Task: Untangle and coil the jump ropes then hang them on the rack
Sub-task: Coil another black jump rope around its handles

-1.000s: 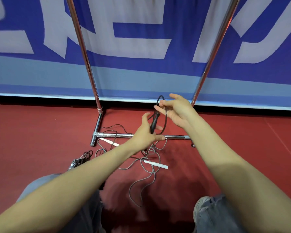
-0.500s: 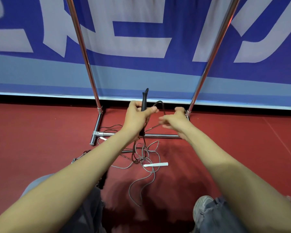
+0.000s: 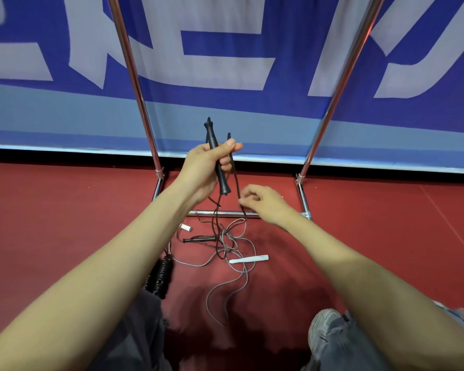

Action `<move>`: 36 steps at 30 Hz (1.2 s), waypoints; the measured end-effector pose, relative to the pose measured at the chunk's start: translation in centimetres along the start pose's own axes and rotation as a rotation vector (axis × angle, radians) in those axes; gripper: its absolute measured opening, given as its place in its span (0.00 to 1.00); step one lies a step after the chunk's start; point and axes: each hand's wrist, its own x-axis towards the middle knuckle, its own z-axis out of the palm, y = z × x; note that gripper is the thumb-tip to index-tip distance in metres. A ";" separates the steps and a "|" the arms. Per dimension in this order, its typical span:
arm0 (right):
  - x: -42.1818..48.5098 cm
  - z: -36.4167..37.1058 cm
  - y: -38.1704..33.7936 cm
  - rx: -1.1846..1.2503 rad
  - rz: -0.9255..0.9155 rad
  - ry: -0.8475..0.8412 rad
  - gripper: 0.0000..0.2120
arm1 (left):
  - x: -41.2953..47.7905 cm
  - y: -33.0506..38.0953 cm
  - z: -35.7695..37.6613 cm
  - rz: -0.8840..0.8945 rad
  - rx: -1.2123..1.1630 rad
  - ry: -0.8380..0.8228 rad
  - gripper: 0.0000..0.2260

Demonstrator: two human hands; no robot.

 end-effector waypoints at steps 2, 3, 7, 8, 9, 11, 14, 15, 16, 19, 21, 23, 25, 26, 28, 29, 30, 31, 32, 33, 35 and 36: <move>0.3 -1.0 -1.1 0.090 -0.013 0.114 0.09 | 0.6 -0.3 -0.6 -0.041 0.046 0.050 0.10; 0.3 -1.8 -2.0 0.231 -0.025 0.187 0.10 | 1.0 -0.8 -1.1 -0.083 0.090 0.081 0.12; -0.5 -5.7 -6.0 0.705 -0.066 0.284 0.05 | 0.7 -3.5 -1.9 -0.214 0.411 -0.040 0.07; -0.8 -6.2 -6.4 0.744 -0.057 0.256 0.04 | 0.4 -4.5 -2.0 -0.235 0.508 -0.114 0.12; -1.1 -6.4 -6.6 0.761 -0.039 0.237 0.04 | 0.1 -5.4 -2.0 -0.246 0.580 -0.169 0.15; -1.2 -6.2 -6.5 0.778 -0.002 0.225 0.03 | -0.4 -6.6 -1.9 -0.193 0.702 -0.168 0.13; -0.4 -5.8 -5.6 0.755 0.113 0.211 0.07 | -0.3 -6.7 -1.6 -0.068 0.696 -0.013 0.13; -0.2 -5.8 -4.9 0.659 0.176 0.188 0.09 | -0.1 -6.4 -1.3 -0.035 0.639 0.049 0.13; -0.1 -5.6 -4.1 0.504 0.231 0.144 0.10 | 0.0 -6.0 -1.0 -0.008 0.563 0.103 0.14; -0.3 -4.2 -1.4 0.033 0.250 -0.091 0.14 | -0.1 -4.7 0.3 -0.062 0.254 0.110 0.14; -0.5 -2.5 -0.6 -0.062 0.191 -0.230 0.19 | -0.5 -3.8 1.1 -0.154 0.111 0.012 0.13; -0.7 -0.7 -0.5 -0.049 0.151 -0.269 0.09 | -0.7 -3.1 1.7 -0.162 0.058 -0.046 0.11; -0.4 0.0 -0.4 -0.046 0.170 -0.267 0.07 | -0.3 -2.3 1.7 -0.095 -0.018 -0.022 0.11; -0.1 0.0 -0.2 -0.061 0.183 -0.254 0.09 | 0.2 -2.0 1.2 -0.051 -0.020 0.016 0.11; 0.3 -1.1 -0.7 -0.104 0.150 -0.135 0.09 | 0.9 -1.9 -0.2 0.035 0.221 0.132 0.12; 0.4 -1.9 -1.4 -0.034 0.119 -0.030 0.09 | 1.1 -2.1 -0.9 0.060 0.408 0.181 0.12; 0.4 -2.9 -2.1 0.115 0.083 0.076 0.08 | 1.2 -2.6 -1.4 0.045 0.542 0.188 0.12; 0.3 -3.9 -3.1 0.291 0.045 0.155 0.08 | 1.0 -3.2 -1.8 -0.017 0.594 0.140 0.12; 0.2 -4.9 -4.0 0.440 0.009 0.196 0.07 | 0.7 -4.1 -2.1 -0.096 0.598 0.051 0.14; 0.0 -5.6 -4.7 0.543 -0.014 0.199 0.07 | 0.2 -4.9 -2.0 -0.174 0.587 -0.058 0.17; -0.4 -6.1 -5.4 0.676 -0.009 0.154 0.07 | -0.8 -6.0 -1.6 -0.234 0.623 -0.226 0.16; -0.4 -6.1 -5.4 0.728 0.013 0.132 0.08 | -0.8 -6.3 -1.4 -0.207 0.651 -0.251 0.13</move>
